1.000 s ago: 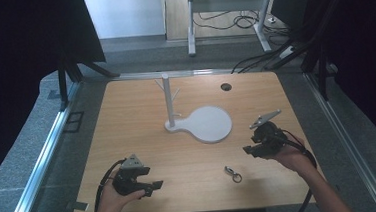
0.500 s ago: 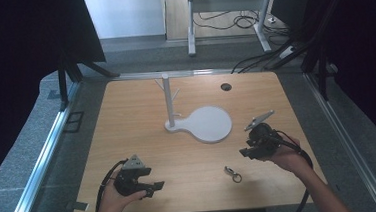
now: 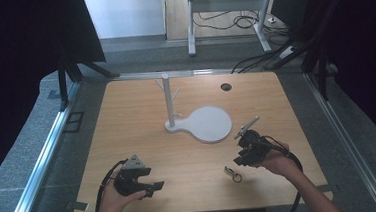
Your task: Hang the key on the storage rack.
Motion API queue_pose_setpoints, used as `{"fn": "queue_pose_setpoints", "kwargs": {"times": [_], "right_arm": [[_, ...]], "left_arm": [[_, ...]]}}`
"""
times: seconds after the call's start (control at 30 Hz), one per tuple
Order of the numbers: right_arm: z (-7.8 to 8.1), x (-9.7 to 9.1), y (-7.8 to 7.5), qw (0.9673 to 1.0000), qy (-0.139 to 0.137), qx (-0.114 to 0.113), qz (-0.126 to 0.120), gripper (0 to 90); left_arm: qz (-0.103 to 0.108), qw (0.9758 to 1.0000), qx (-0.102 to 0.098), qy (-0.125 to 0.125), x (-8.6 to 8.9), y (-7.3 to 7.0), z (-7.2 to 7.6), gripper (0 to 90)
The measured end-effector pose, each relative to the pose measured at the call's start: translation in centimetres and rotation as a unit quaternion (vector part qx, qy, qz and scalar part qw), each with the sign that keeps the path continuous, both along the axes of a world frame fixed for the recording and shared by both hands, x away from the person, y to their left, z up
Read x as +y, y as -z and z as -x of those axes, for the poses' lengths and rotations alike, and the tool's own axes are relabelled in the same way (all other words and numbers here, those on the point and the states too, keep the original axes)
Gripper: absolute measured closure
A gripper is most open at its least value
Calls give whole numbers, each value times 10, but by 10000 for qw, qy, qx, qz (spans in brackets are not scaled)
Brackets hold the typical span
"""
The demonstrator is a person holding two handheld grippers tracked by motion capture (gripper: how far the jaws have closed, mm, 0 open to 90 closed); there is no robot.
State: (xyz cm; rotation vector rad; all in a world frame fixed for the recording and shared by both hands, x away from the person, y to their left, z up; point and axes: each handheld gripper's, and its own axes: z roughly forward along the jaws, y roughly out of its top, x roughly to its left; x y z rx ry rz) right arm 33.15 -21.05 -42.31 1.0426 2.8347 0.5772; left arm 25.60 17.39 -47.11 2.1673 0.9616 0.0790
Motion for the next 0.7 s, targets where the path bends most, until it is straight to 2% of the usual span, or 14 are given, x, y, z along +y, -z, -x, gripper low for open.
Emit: {"fn": "queue_pose_setpoints", "kwargs": {"times": [0.3,0.7], "right_arm": [[-1,11,19,9994,-130,303,131,663],[-1,20,33,9985,-174,425,309,700]], "left_arm": [[-7,10000,8,6,0,0,0,265],[-39,10000,50,44,-3,2,0,264]]}}
